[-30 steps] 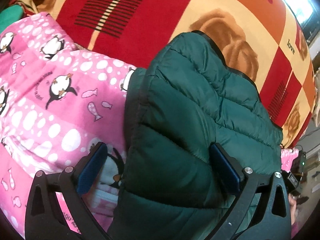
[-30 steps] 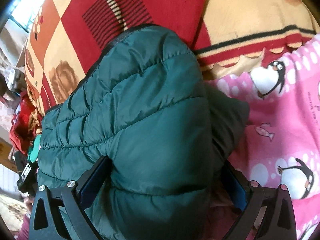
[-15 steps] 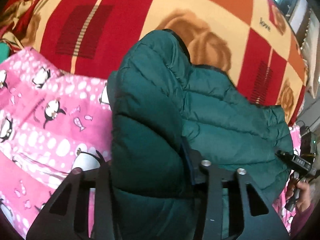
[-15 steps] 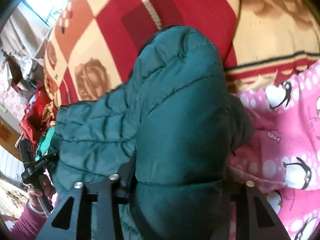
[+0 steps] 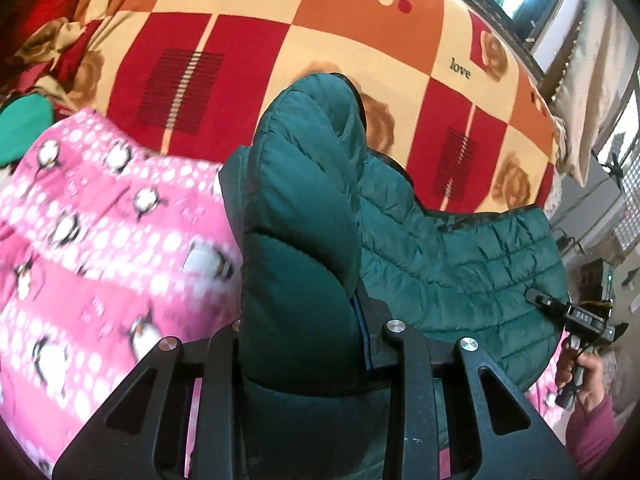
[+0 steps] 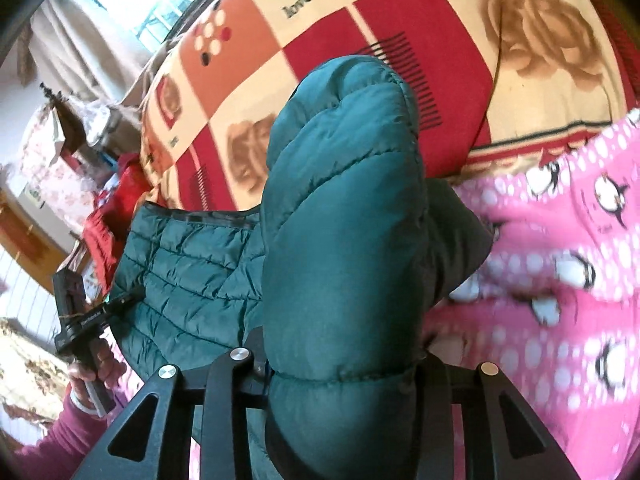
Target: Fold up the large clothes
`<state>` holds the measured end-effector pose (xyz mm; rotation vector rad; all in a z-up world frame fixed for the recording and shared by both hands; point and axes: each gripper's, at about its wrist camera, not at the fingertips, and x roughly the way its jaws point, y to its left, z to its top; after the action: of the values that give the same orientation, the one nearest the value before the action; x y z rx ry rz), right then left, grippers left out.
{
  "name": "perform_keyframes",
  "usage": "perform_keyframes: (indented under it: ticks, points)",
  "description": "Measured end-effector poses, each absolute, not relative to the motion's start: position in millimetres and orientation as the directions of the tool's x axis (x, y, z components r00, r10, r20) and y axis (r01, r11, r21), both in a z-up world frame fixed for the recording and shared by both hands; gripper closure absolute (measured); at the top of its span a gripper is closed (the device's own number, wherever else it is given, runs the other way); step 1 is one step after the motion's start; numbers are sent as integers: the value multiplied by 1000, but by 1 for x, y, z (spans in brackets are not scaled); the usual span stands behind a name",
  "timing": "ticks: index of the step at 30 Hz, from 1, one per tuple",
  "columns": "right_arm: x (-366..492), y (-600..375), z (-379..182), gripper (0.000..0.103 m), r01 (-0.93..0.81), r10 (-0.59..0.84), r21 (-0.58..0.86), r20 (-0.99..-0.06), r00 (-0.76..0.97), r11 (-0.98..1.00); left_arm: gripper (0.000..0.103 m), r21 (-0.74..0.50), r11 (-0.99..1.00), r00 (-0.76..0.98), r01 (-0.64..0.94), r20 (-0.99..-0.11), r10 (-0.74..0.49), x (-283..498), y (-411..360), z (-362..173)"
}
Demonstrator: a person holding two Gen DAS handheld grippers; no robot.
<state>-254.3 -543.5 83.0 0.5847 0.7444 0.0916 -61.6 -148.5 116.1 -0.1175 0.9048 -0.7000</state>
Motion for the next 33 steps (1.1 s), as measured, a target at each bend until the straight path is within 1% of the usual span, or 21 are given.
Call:
perform_keyframes:
  ticks: [4, 5, 6, 7, 8, 9, 10, 11, 12, 13, 15, 17, 20, 22, 27, 29, 33]
  points:
    - [-281, -532, 72, 67, 132, 312, 557, -628, 713, 820, 75, -378, 786, 386, 488, -714, -584, -84, -126, 107]
    - [-286, -530, 66, 65, 147, 309, 558, -638, 705, 817, 75, -372, 792, 388, 485, -719, -576, -87, -124, 104]
    - [-290, -531, 61, 64, 168, 306, 565, -645, 700, 808, 72, -359, 801, 394, 480, -728, -562, -91, -121, 98]
    - [-292, -532, 53, 59, 200, 295, 572, -653, 697, 795, 69, -343, 815, 400, 467, -740, -541, -93, -120, 91]
    - [-294, -535, 46, 49, 237, 276, 567, -670, 689, 789, 60, -327, 833, 404, 446, -757, -514, -93, -120, 83]
    - [-293, -536, 38, 43, 272, 252, 551, -694, 675, 789, 49, -314, 847, 405, 429, -771, -491, -92, -121, 75]
    - [-291, -537, 27, 33, 321, 207, 511, -732, 649, 798, 44, -306, 858, 405, 413, -782, -474, -91, -123, 67]
    - [-289, -537, 19, 27, 346, 187, 496, -746, 640, 796, 34, -303, 865, 415, 399, -782, -465, -90, -122, 62]
    - [-286, -537, 15, 26, 357, 179, 497, -746, 641, 791, 23, -290, 878, 444, 380, -776, -448, -90, -122, 60]
    - [-286, -537, 12, 25, 368, 168, 498, -744, 647, 785, 20, -277, 889, 468, 364, -772, -431, -91, -121, 60]
    - [-291, -537, 15, 25, 387, 143, 485, -748, 648, 784, 19, -264, 900, 488, 346, -769, -413, -95, -121, 62]
    - [-298, -531, 26, 25, 409, 85, 434, -762, 642, 803, 19, -241, 914, 516, 327, -765, -386, -103, -118, 68]
    - [-310, -518, 52, 25, 444, -36, 331, -768, 639, 833, 19, -184, 931, 586, 316, -733, -344, -124, -116, 84]
    - [-319, -509, 69, 24, 460, -115, 270, -750, 652, 846, 19, -150, 936, 614, 317, -720, -324, -135, -115, 95]
    - [-328, -489, 95, 22, 469, -166, 247, -716, 678, 848, 19, -67, 947, 677, 315, -683, -274, -162, -125, 115]
    - [-329, -477, 102, 17, 469, -183, 235, -706, 684, 851, 19, -67, 946, 678, 316, -681, -275, -169, -130, 117]
    - [-322, -449, 107, 17, 468, -238, 170, -684, 689, 867, 19, -80, 943, 659, 322, -696, -284, -176, -143, 114]
